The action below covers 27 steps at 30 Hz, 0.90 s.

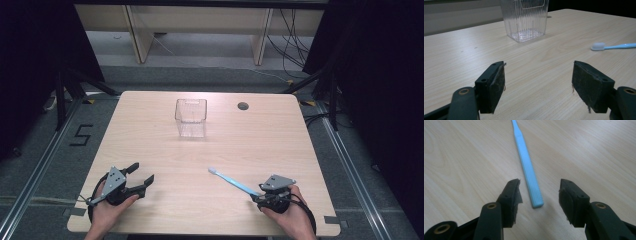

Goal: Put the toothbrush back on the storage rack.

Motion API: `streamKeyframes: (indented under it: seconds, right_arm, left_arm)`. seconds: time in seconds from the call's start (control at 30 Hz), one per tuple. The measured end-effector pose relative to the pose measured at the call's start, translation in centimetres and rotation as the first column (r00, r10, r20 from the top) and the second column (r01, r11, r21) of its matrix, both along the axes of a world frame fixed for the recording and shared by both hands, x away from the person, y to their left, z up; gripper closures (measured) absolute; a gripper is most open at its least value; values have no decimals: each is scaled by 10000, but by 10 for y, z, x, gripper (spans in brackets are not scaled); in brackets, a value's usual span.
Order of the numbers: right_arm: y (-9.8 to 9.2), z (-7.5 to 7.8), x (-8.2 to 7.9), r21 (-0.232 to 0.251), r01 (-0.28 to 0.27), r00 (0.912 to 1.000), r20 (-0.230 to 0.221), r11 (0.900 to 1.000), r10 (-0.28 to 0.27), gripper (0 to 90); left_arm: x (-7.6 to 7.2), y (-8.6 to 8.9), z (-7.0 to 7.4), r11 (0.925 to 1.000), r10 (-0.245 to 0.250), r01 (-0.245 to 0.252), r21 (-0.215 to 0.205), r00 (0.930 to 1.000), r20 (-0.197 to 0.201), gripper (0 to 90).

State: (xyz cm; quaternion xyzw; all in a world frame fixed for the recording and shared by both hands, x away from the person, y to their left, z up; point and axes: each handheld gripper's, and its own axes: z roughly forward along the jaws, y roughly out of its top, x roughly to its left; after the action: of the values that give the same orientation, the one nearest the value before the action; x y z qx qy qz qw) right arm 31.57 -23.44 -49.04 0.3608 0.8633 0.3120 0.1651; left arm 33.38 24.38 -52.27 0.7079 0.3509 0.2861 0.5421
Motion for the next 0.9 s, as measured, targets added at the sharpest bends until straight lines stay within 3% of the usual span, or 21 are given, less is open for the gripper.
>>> streamKeyframes:
  seconds: [0.07,0.23,0.33,0.47,0.53,0.57,0.6,0.67,0.73,0.8,0.87,0.9]
  right_arm:
    - [1,3,2,-108,-212,9997,72,9997,213,517]
    - [8,14,6,-642,-350,9988,-362,9973,327,523]
    - [11,19,10,-1105,-718,9953,-724,9913,641,525]
    - [17,25,19,-1639,-1229,9871,-1226,9788,1034,537]
    - [23,28,26,-1956,-1819,9760,-1549,9637,1528,559]
    - [23,28,26,-1956,-1819,9760,-1549,9637,1528,559]
    - [26,29,31,-2202,-2118,9676,-1845,9522,1725,573]
    - [28,30,32,-2249,-2019,9675,-1970,9532,1584,579]
    - [31,33,39,-2751,-2389,9606,-2074,9313,1851,601]
    - [33,34,40,-2692,-2332,9589,-2236,9344,1749,607]
    - [36,35,43,-2770,-2428,9534,-2453,9297,1759,617]
    - [38,36,45,-2905,-2568,9501,-2505,9218,1857,618]
  left_arm:
    - [0,0,0,10000,-6,6,-14,10000,-15,261]
    - [2,1,-1,9997,-126,128,-202,9999,109,259]
    - [2,1,-1,9997,-126,128,-215,9999,97,257]
    - [2,1,-1,9997,-117,119,-202,9999,102,256]
    - [2,0,-1,9998,-117,119,-188,9999,104,256]
    - [1,0,-1,9999,-54,54,-139,10000,28,256]
    - [1,0,0,10000,-39,39,-20,10000,-44,257]
    - [1,0,0,10000,-50,50,29,10000,9,257]
    - [0,-1,0,10000,-48,48,33,10000,-20,257]
    - [1,-1,0,10000,-65,65,-15,10000,4,257]
    - [1,0,0,10000,-57,57,9,10000,-33,257]
    - [1,0,0,10000,-65,65,6,10000,-54,258]
